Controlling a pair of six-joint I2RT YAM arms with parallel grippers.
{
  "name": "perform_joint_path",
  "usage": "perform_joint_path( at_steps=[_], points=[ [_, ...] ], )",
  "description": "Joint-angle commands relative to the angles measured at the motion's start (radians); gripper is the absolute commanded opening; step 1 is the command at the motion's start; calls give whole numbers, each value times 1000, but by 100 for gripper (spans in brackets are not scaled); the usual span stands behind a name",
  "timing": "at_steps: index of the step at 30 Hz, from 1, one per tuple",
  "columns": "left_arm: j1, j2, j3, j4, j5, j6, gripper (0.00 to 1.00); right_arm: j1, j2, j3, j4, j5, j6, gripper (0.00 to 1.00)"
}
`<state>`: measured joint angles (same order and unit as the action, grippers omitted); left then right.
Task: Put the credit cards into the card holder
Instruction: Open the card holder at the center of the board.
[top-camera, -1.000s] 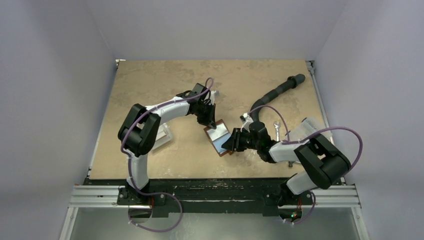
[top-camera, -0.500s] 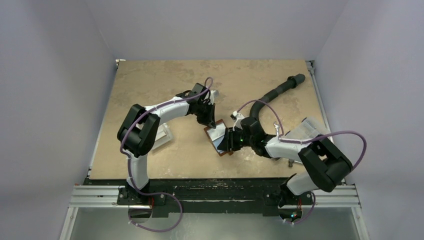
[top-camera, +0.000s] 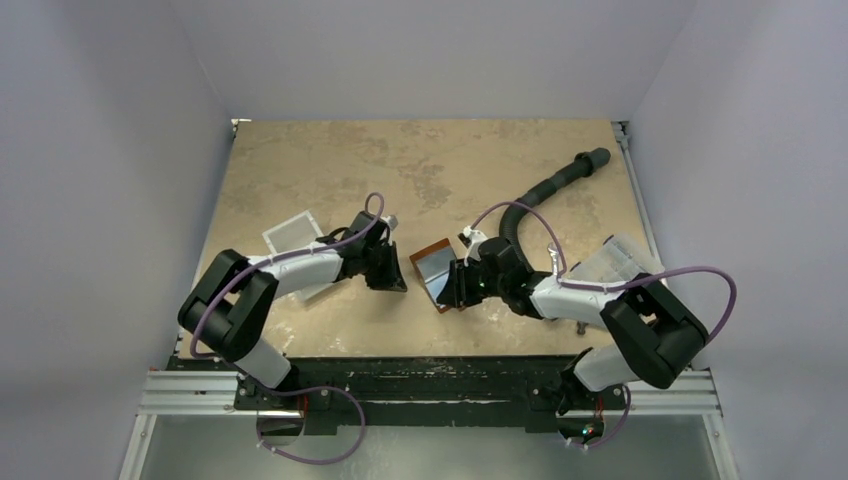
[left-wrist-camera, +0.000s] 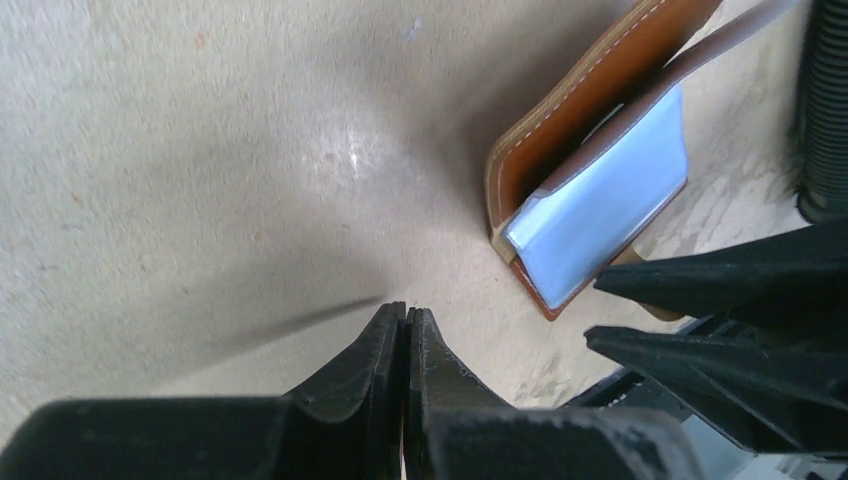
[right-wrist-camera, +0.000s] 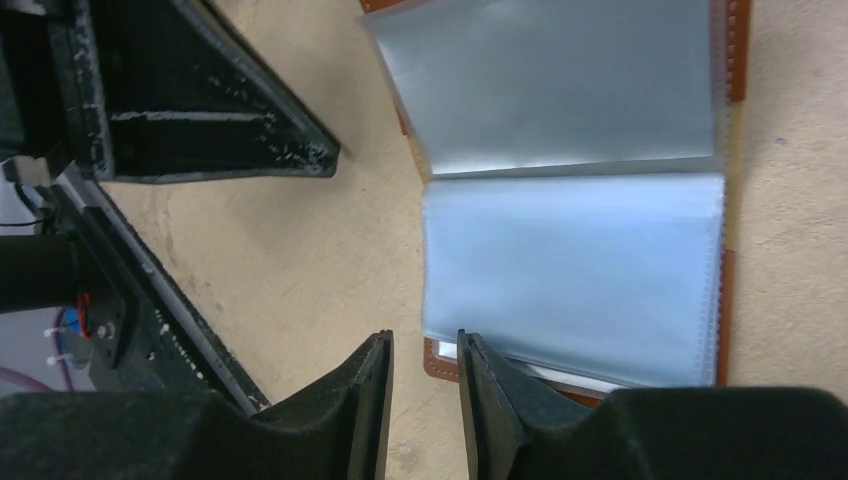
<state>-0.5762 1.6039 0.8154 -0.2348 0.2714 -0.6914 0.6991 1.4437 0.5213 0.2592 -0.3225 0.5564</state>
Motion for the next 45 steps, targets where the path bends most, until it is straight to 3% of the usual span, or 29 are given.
perform_joint_path(
  at_steps=[1,7,9,13,16,20,26,30,32,34,36,40,42,45],
  points=[
    [-23,-61,-50,136,12,-96,0,-1,-37,30,-76,88,-58,37],
    [-72,-173,-65,151,8,-92,2,-1,-66,68,-118,119,-49,38],
    [-72,-200,-60,153,8,-82,18,-2,-87,75,-135,143,-36,39],
    [-72,-186,1,132,-25,-25,57,-3,-115,70,-135,153,-15,43],
    [-69,-124,77,98,-92,25,71,-3,-115,70,-124,149,-13,44],
    [-70,16,191,63,-148,104,80,-3,-103,68,-103,130,-10,45],
    [-81,177,337,-18,-117,182,82,-3,-80,62,-72,104,-9,45],
    [-83,192,335,-13,-136,185,75,-4,-72,57,-53,97,-9,45],
    [-83,188,318,-6,-155,174,62,-6,-66,55,-51,100,-9,46],
    [-81,165,283,11,-189,150,41,-10,-63,49,-47,99,-9,45],
    [-83,113,189,66,-209,104,27,-13,-64,46,-46,99,-7,45],
    [-84,-35,-41,297,-143,-48,11,-15,-66,45,-41,89,-8,45],
    [-102,-109,-162,426,-112,-152,5,-13,-64,47,-36,69,-7,45],
    [-173,-229,-281,519,-175,-255,0,-14,-73,41,-35,55,-3,45]
  ],
)
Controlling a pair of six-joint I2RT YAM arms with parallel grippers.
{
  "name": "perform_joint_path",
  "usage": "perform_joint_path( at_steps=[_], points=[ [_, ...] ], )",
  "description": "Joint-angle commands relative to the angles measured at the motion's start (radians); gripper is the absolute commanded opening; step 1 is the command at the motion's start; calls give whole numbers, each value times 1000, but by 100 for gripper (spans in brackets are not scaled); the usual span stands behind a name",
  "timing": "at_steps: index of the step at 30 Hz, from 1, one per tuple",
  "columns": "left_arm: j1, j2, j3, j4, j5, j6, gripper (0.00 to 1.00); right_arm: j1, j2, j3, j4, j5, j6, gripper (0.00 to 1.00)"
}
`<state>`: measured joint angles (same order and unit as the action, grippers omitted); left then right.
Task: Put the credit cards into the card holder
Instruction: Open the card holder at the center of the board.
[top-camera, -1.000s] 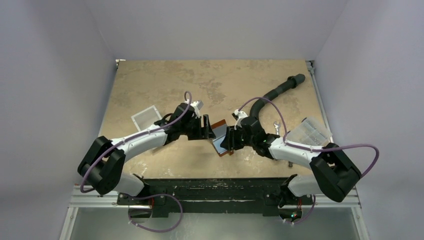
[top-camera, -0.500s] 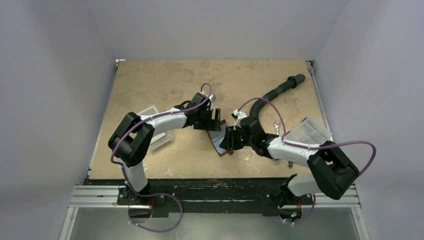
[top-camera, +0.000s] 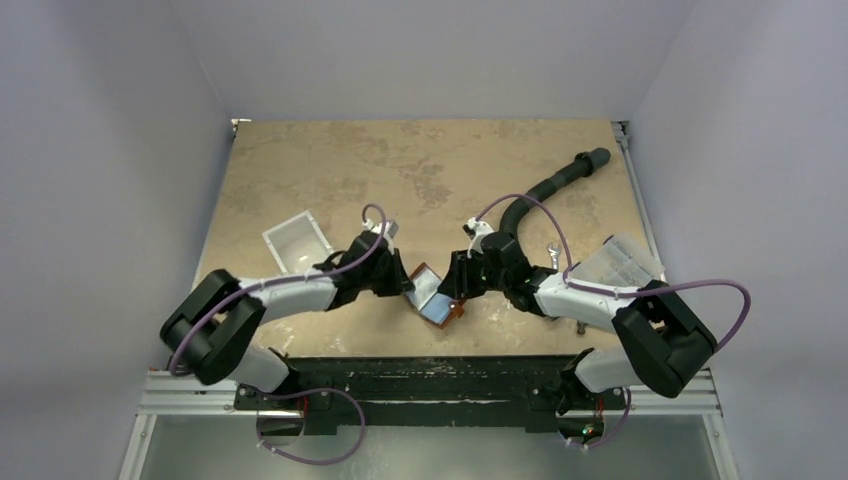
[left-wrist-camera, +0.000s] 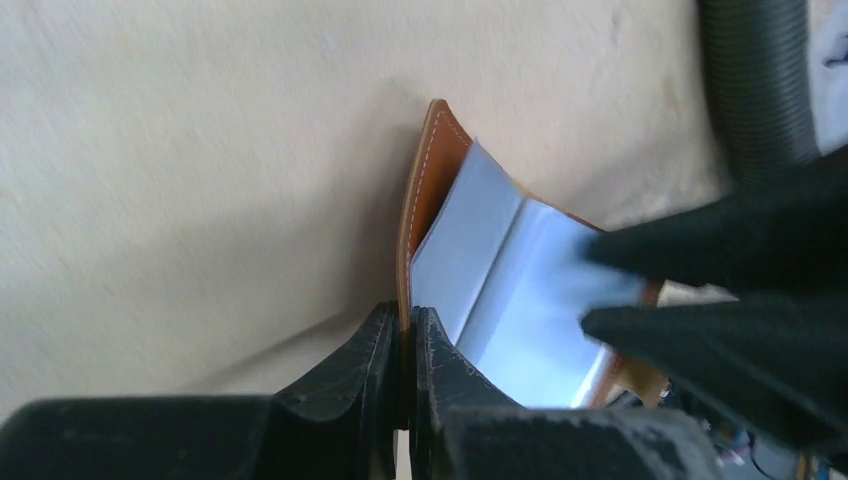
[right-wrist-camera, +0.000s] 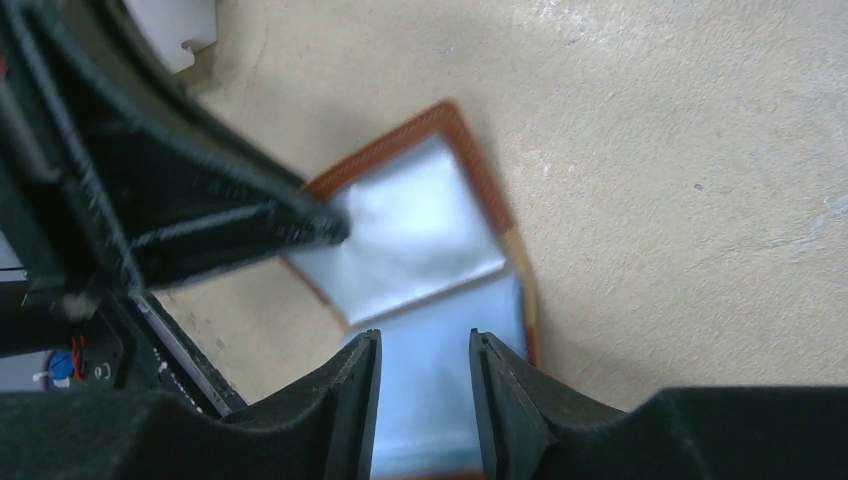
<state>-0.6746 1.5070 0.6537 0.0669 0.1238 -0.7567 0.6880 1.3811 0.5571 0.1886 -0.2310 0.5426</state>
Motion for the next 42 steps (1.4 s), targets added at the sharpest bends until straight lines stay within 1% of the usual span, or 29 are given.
perform_joint_path(
  at_steps=[1,2,4,6,8,11,14,17,18,20,22,25,30,32,34,36,37,39,41,42],
  points=[
    [-104,-167,-135,204,-99,-214,0,-2,-12,3,34,-41,10,45],
    [-134,-200,-153,192,-134,-233,0,-1,-14,1,31,-45,11,45],
    [-182,-268,-197,192,-265,-275,0,-1,-10,1,29,-49,11,45],
    [-199,-317,-227,179,-353,-317,0,5,-5,-1,46,-75,28,45],
    [-202,-348,-254,202,-394,-348,0,10,-11,-3,63,-98,40,45],
    [-201,-361,-252,216,-432,-354,0,17,-38,2,46,-97,34,46],
    [-201,-335,-221,231,-434,-352,0,23,-39,7,45,-118,27,45],
    [-201,-280,-194,285,-409,-364,0,23,-13,-7,95,-148,41,38],
    [-201,-263,-190,301,-406,-373,0,8,-7,-27,137,-163,57,36],
    [-198,-226,-186,338,-395,-392,0,-61,16,-78,251,-205,111,32],
    [-196,-200,-181,361,-383,-397,0,-116,46,-105,270,-215,114,25],
    [-184,-174,-189,367,-376,-405,0,-131,74,-114,235,-188,63,24],
    [-84,-118,-242,387,-237,-393,0,-139,103,-161,262,-157,51,23],
    [-61,-116,-250,343,-209,-368,6,-139,115,-170,273,-160,51,23],
    [-51,-106,-247,311,-174,-333,19,-139,127,-168,276,-165,47,23],
    [-43,-74,-213,248,-132,-288,25,-139,130,-162,271,-166,43,23],
    [-43,-56,-196,221,-103,-271,29,-139,127,-158,266,-166,40,23],
    [-38,-32,-184,199,-56,-249,39,-139,112,-143,245,-167,30,23],
    [-24,-17,-185,197,-19,-241,47,-139,92,-126,216,-150,11,23],
    [-13,-16,-191,204,1,-240,53,-139,84,-116,201,-141,2,23]
  ],
)
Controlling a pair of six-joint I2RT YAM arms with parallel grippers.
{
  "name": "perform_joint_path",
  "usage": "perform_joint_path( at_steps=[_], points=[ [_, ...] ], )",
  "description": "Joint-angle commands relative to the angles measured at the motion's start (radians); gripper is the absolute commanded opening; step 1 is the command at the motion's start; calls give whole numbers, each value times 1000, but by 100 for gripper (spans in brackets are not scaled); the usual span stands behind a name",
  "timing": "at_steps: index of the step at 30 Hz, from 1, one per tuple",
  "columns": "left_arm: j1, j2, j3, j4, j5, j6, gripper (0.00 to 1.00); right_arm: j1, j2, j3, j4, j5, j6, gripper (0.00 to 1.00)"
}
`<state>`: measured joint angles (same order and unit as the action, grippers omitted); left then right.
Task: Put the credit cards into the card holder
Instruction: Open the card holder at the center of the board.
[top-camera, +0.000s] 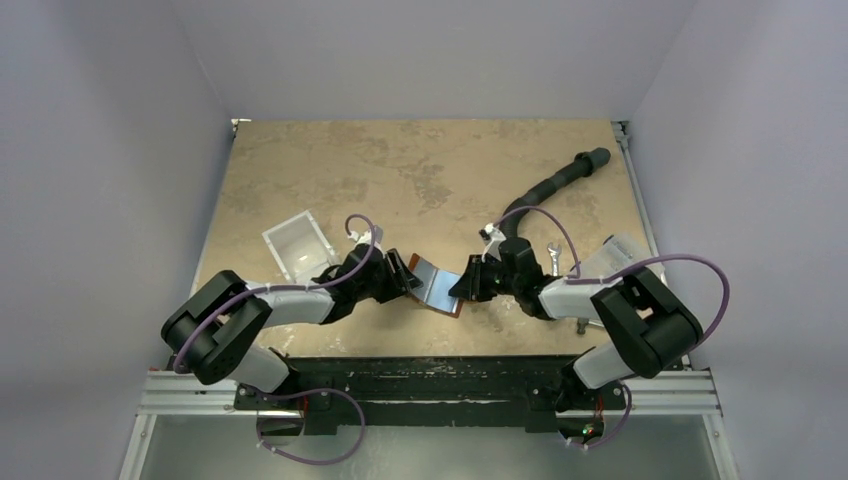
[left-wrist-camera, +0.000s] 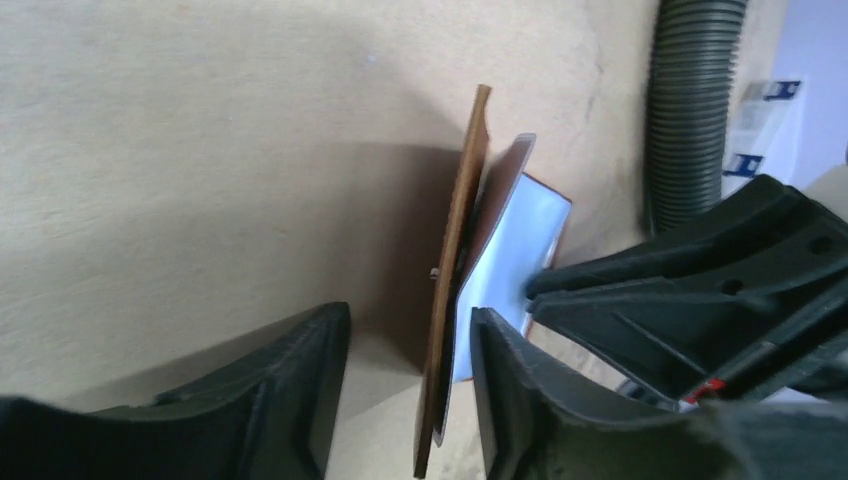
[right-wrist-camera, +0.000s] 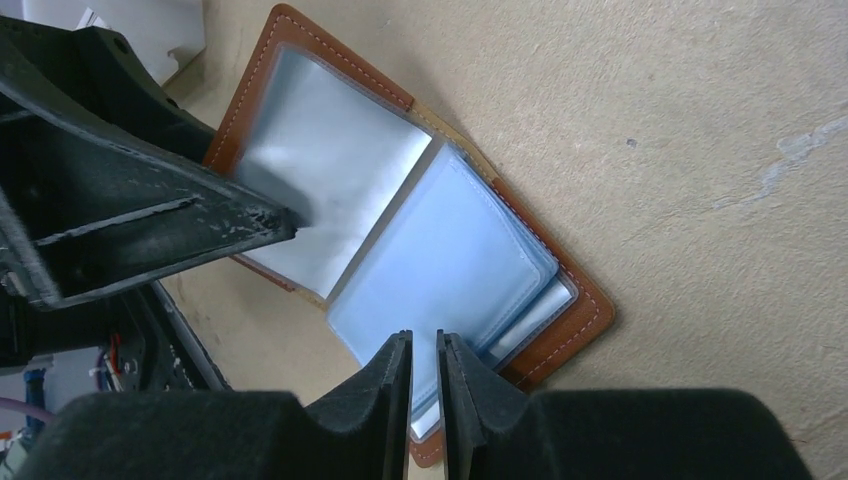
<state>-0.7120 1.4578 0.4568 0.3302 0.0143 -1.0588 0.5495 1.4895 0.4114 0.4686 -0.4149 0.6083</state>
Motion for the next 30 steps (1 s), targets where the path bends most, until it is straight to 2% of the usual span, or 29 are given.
perform_joint_path(
  at_steps=[1,4,7,11,16,19,22,24,27,30],
  points=[
    [33,33,4,-54,127,67,57,0,-31,37,-94,52,-73,23],
    [54,31,24,-85,161,83,65,0,-36,61,-120,45,-96,24],
    [58,8,49,-130,190,103,69,0,-40,76,-140,41,-118,24],
    [57,-112,105,-270,173,175,79,1,-67,78,-145,28,-120,24],
    [56,-171,247,-480,203,286,82,3,-99,82,-145,4,-116,29],
    [56,-207,290,-460,263,290,82,3,-119,86,-146,-5,-110,33],
    [24,-196,320,-330,359,238,78,2,-128,86,-142,-12,-99,34],
    [-21,-148,361,-277,358,223,70,2,-135,77,-127,-23,-84,33],
    [-64,-43,429,-285,310,226,50,3,-139,60,-100,-27,-58,23],
    [-75,39,444,-256,269,221,39,3,-125,46,-73,-39,-39,15]
  ],
)
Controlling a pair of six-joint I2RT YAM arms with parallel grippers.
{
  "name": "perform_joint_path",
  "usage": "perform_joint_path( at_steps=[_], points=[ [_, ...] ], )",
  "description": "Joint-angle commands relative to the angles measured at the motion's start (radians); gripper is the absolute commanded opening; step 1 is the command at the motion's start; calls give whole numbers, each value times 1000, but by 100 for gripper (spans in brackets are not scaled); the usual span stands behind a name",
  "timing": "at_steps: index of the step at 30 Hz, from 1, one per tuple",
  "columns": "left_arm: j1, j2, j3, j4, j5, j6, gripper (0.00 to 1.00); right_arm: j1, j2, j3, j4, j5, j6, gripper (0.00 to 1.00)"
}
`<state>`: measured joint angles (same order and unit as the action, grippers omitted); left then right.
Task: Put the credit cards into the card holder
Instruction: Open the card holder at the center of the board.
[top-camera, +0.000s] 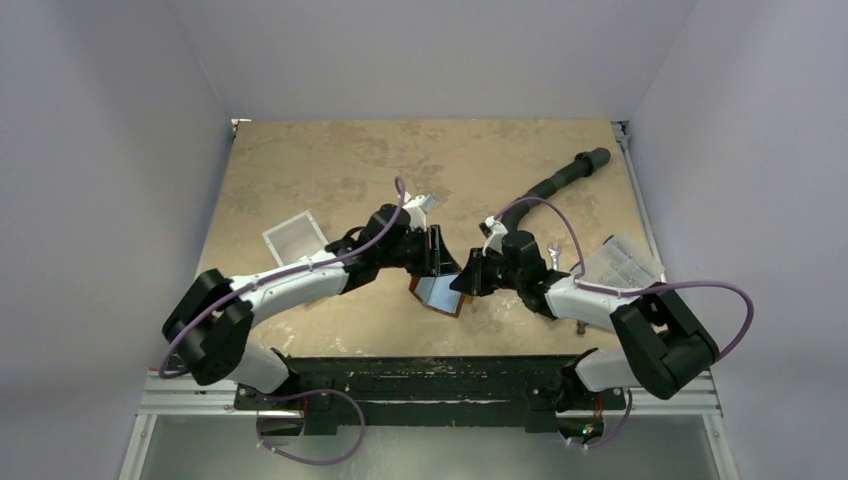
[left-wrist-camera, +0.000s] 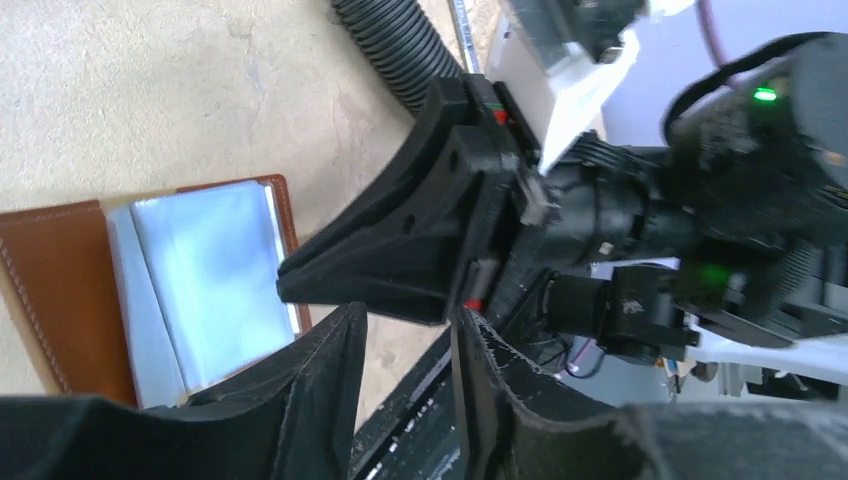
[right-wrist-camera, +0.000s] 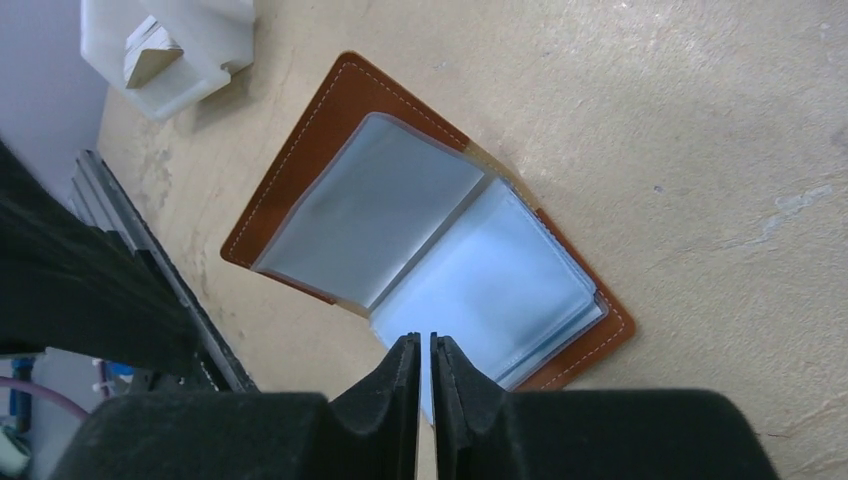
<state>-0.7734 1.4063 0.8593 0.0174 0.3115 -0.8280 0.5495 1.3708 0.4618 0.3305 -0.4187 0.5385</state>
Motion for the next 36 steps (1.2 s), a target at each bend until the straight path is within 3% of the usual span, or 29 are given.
perform_joint_path(
  at_steps=[1,4,6,10,15,21,24,29,36],
  points=[
    [-12,115,41,48,-50,-1,36,3,1,-10,79,-41,39,13],
    [6,170,10,15,-147,25,24,3,35,-35,137,-68,64,8],
    [37,167,-79,76,-171,13,18,1,67,-50,173,-63,69,7],
    [96,186,-253,224,-214,-12,16,0,153,-90,280,-61,97,5],
    [98,286,-339,376,-124,-59,12,-1,202,-100,281,-26,109,4],
    [97,211,-305,295,-134,-32,13,0,138,-76,195,3,65,5],
    [98,152,-234,205,-110,9,19,0,85,-39,105,40,23,10],
    [101,110,-120,79,-89,103,56,1,28,5,52,24,-5,20],
    [114,36,-51,-28,2,185,72,2,-26,59,-10,-3,-54,28]
  ],
)
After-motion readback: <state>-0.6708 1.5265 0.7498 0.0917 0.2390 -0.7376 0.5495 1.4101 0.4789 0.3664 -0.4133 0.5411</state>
